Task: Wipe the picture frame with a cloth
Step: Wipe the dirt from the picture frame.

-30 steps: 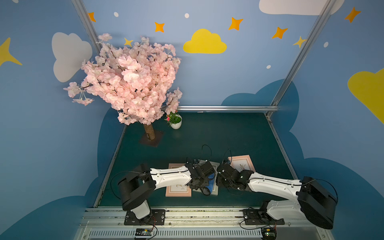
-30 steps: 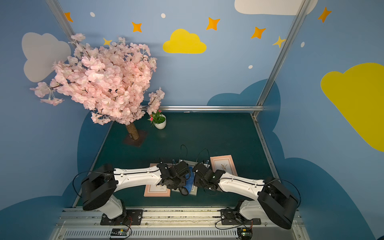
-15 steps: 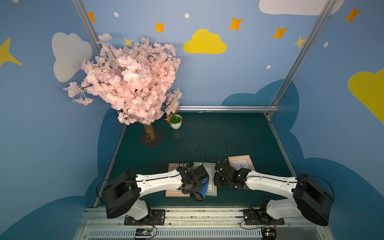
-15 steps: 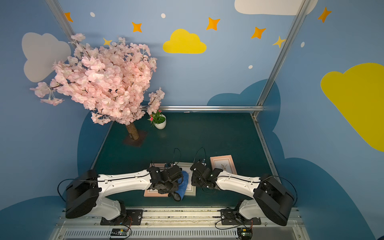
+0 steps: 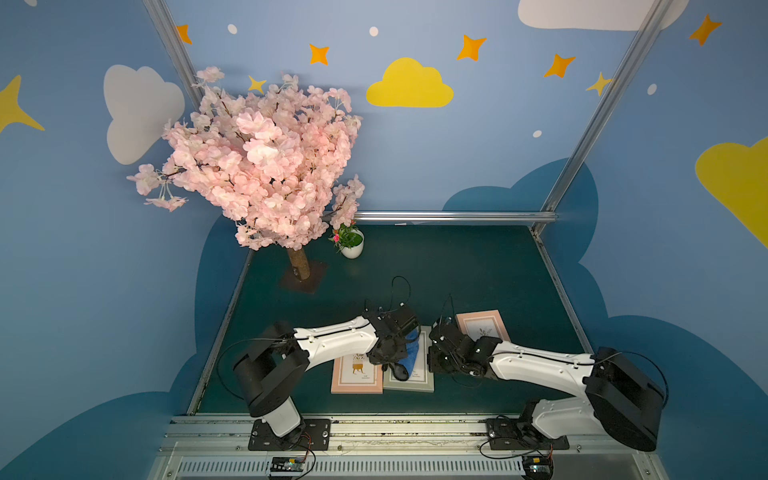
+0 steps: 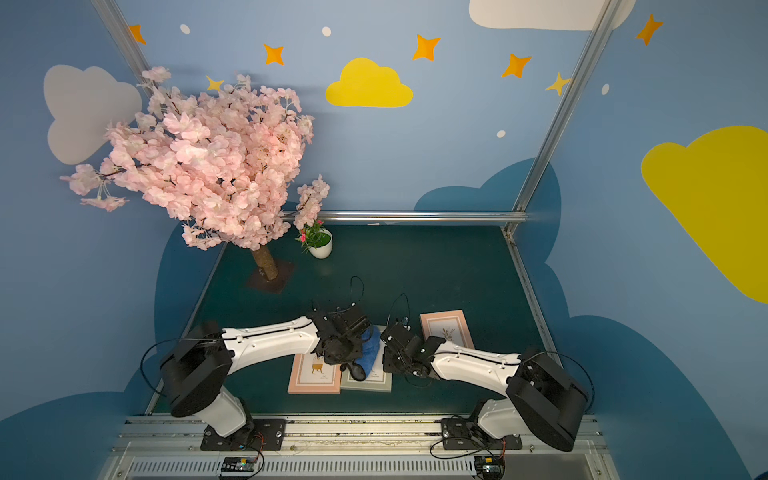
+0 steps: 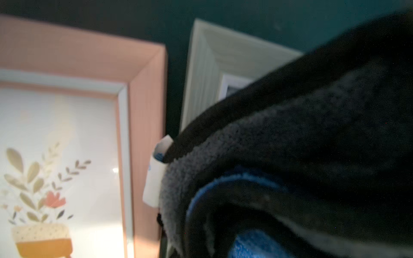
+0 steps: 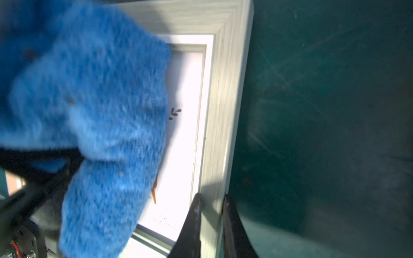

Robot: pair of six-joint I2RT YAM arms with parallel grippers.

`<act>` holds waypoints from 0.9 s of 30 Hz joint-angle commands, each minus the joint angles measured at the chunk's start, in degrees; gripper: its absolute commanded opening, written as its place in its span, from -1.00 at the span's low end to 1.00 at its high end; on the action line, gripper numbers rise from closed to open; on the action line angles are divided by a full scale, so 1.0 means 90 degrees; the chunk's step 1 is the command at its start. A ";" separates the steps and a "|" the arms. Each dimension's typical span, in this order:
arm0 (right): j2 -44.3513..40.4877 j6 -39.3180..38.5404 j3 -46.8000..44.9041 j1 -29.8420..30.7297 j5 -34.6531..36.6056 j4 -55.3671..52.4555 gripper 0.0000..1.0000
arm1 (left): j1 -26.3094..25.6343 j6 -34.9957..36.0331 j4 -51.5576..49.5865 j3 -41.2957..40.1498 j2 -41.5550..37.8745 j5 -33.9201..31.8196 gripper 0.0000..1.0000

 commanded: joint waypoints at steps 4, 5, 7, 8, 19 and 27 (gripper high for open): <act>0.0565 -0.0162 -0.0381 0.0137 -0.0253 -0.0325 -0.71 | 0.0295 0.0548 0.0118 0.0510 0.0570 -0.0171 -0.95; 0.0560 -0.0157 -0.0365 0.0137 -0.0242 -0.0336 -0.71 | 0.0311 0.0580 0.0111 0.0555 0.0607 -0.0211 -0.95; 0.0545 -0.0145 -0.0367 0.0137 -0.0227 -0.0346 -0.71 | 0.0346 0.0576 0.0142 0.0548 0.0632 -0.0245 -0.95; 0.0537 -0.0132 -0.0371 0.0137 -0.0222 -0.0347 -0.71 | 0.0383 0.0577 0.0203 0.0499 0.0627 -0.0200 -0.95; 0.0727 -0.0008 -0.0174 0.0127 -0.0164 -0.0537 -0.70 | 0.0119 0.0386 0.0092 -0.0314 0.0116 0.0186 -0.95; 0.0762 -0.0005 -0.0144 0.0127 -0.0202 -0.0507 -0.69 | -0.0582 -0.0128 -0.0241 -0.0946 -0.0642 0.0410 -0.95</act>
